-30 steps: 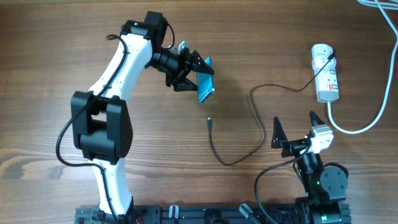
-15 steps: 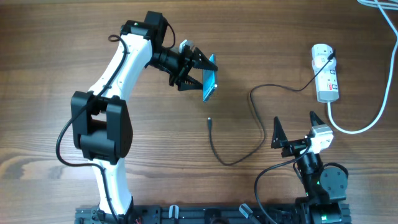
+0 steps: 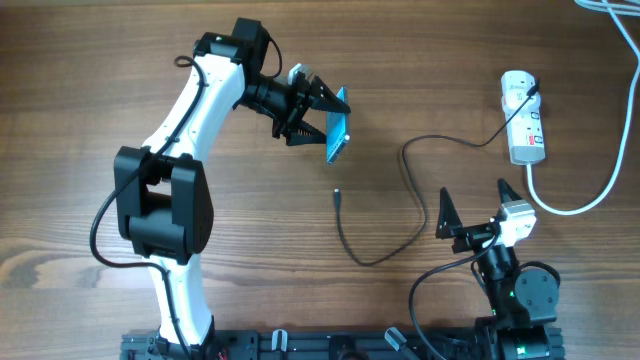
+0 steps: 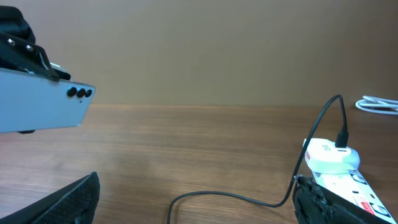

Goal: Plug charger to phone and switch on socket

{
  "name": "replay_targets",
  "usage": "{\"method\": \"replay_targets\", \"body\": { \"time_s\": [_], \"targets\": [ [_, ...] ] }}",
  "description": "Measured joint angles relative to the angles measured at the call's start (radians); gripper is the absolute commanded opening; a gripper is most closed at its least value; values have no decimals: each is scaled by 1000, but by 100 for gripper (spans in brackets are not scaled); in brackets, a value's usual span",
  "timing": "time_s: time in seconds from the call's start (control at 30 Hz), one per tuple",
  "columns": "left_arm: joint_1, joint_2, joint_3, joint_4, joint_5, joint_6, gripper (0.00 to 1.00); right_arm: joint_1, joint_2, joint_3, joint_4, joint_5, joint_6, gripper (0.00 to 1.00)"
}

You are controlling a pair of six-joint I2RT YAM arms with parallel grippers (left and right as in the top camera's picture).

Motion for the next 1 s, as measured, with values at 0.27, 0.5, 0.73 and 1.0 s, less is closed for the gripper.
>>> {"method": "replay_targets", "body": {
  "time_s": [0.27,0.5,0.73,1.0],
  "targets": [
    [0,0,0,0,0,0,63,0,0,0,24,-218,587,100],
    [0,0,0,0,1,0,63,0,2,3,237,-318,877,100],
    [0,0,0,0,1,0,63,0,57,247,91,-348,715,100],
    [0,0,0,-2,4,-3,63,0,423,806,-578,-301,417,100]
  ]
}}
